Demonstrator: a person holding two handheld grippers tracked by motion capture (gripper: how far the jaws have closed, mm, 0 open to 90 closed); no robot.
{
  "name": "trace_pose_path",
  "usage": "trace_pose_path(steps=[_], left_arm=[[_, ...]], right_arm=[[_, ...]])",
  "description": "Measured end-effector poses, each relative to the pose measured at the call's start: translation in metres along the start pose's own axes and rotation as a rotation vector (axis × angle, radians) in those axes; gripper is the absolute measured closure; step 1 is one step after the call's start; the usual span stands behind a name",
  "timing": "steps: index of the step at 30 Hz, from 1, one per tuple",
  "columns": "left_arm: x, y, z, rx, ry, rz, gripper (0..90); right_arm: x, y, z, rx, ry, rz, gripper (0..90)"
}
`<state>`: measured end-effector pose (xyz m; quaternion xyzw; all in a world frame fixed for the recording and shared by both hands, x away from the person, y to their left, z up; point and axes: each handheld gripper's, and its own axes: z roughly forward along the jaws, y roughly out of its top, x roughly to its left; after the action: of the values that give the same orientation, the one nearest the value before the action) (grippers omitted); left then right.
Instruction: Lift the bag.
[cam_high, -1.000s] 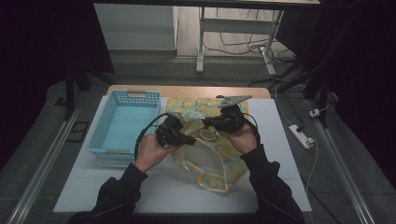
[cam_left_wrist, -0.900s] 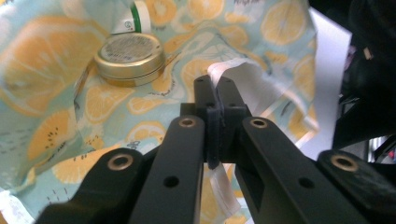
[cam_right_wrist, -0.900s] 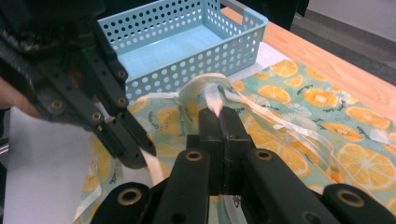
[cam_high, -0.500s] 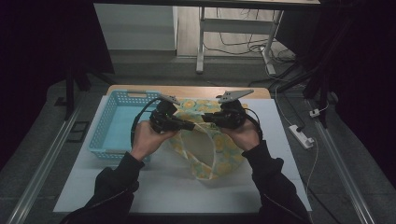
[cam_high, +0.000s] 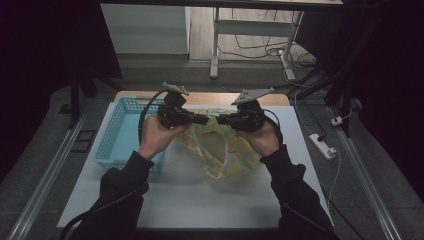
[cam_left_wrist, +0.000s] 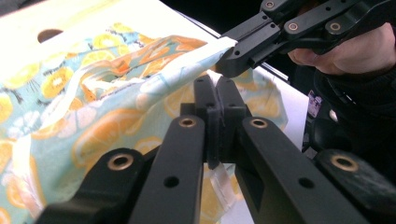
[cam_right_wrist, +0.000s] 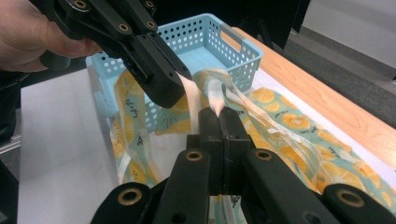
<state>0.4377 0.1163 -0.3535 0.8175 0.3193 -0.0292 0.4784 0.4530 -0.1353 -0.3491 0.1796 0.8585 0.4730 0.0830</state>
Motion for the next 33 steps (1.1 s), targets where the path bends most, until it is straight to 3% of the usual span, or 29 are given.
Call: trace_pose_path(steps=[11,33], left_arm=[[-0.005,0.024,-0.014,-0.044,0.004,0.021,89.3],[-0.018,0.081,-0.039,-0.122,0.053,0.063,89.3]], right_arm=[[-0.003,0.022,-0.015,-0.046,0.018,0.007,90.0],[-0.003,0.076,-0.049,-0.100,-0.029,-0.027,90.0]])
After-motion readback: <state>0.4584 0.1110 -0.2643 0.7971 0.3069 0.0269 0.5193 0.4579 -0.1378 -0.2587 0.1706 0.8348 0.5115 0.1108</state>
